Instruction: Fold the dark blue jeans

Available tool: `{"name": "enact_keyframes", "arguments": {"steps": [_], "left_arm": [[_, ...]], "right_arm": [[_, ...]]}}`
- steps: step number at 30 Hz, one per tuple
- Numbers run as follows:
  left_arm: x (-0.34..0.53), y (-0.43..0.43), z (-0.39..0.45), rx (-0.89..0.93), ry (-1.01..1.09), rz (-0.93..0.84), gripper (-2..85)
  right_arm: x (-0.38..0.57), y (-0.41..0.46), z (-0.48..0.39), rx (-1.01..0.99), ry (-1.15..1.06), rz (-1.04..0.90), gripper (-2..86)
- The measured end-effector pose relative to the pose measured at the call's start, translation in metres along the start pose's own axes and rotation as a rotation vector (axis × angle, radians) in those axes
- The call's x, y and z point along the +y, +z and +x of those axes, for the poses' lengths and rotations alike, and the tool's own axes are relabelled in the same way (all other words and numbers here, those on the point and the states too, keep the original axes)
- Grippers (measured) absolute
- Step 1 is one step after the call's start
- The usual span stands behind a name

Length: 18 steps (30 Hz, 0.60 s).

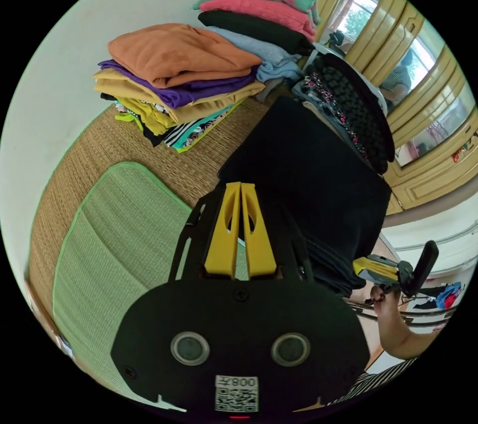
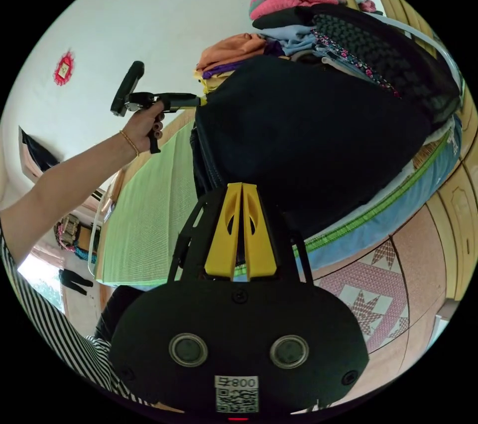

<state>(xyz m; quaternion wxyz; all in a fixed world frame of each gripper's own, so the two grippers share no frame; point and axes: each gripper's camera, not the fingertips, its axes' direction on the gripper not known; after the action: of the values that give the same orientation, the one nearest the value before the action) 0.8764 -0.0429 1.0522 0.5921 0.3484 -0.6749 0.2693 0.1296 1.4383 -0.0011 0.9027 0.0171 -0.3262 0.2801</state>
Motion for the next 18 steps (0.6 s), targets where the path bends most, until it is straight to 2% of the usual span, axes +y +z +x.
{"name": "enact_keyframes", "arguments": {"steps": [12,16,18], "left_arm": [[-0.020,-0.001,0.032,-0.011,0.041,-0.007,0.0],[-0.010,-0.018,0.044,-0.006,0.067,0.143,0.1],[-0.005,-0.013,0.048,0.016,0.095,0.152,0.1]], "right_arm": [[-0.001,0.022,-0.030,0.085,-0.063,0.035,0.1],[0.012,0.011,-0.053,0.111,-0.122,0.102,0.1],[0.017,0.021,-0.054,0.102,-0.132,0.099,0.0]]}}
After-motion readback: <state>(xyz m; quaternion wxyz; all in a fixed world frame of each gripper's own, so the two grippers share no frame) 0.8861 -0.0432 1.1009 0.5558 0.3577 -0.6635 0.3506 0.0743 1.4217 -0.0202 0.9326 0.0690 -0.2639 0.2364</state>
